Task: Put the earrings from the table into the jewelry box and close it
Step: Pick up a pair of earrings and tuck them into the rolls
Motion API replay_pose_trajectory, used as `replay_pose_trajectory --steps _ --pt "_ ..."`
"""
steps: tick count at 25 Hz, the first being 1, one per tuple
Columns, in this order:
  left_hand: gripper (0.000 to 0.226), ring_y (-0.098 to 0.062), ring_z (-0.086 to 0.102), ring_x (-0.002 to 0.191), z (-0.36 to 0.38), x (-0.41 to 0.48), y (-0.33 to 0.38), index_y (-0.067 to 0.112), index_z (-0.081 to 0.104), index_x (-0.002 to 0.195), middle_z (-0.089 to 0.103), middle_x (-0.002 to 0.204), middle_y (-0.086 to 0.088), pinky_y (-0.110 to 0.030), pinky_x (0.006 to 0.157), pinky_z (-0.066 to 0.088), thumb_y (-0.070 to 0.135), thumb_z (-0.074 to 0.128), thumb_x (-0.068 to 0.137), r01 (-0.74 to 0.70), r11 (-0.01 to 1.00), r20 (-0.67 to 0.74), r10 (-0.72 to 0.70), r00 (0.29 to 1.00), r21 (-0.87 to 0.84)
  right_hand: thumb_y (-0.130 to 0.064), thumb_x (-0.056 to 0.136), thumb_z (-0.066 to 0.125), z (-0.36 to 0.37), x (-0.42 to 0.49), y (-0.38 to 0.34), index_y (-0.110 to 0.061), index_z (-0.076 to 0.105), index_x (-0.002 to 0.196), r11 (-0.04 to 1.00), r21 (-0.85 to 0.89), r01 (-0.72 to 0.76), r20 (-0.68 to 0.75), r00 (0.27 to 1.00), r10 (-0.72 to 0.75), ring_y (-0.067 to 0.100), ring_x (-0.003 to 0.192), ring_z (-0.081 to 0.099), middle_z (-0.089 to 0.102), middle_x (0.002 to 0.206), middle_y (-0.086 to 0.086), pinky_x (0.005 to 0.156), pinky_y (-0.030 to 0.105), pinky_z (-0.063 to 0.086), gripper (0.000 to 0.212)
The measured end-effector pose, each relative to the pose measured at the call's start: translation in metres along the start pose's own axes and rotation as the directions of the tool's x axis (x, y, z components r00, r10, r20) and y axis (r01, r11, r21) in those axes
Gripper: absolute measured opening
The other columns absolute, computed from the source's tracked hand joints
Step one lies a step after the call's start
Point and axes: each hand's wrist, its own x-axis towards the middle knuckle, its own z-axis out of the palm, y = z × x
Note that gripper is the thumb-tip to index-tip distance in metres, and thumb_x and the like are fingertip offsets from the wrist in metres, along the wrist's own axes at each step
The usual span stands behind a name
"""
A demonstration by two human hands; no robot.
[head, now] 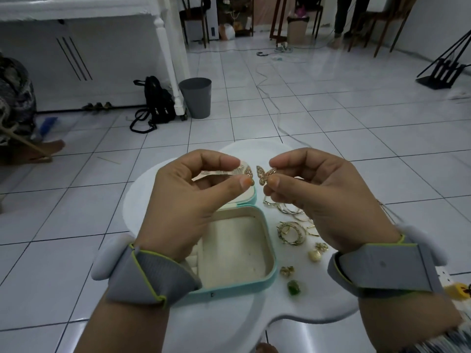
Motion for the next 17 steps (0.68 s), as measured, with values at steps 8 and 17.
replay_pose_trajectory --steps 8,17 --pt "0.029 -0.013 0.071 0.070 -0.055 -0.007 0.007 0.012 0.069 0.082 0.075 0.072 -0.003 -0.022 0.065 0.058 0.009 0.073 0.054 0.026 0.999 -0.047 -0.025 0.999 0.036 -0.005 0.061 0.070 0.034 0.003 0.003 -0.005 0.065 0.074 0.996 0.068 -0.059 0.095 0.994 0.053 0.018 0.058 0.066 0.068 0.060 0.009 0.057 0.021 0.055 0.015" --pt "0.026 -0.012 0.070 0.065 -0.115 -0.027 -0.004 0.010 0.069 0.074 0.075 0.068 -0.007 -0.015 0.060 0.055 0.013 0.077 0.049 0.168 0.953 0.020 -0.179 0.984 0.253 -0.005 0.073 0.076 0.074 0.000 0.020 -0.014 0.072 0.075 0.858 -0.512 0.044 0.347 0.924 0.160 0.000 0.056 0.058 0.070 0.063 -0.003 0.056 0.008 0.044 0.010"
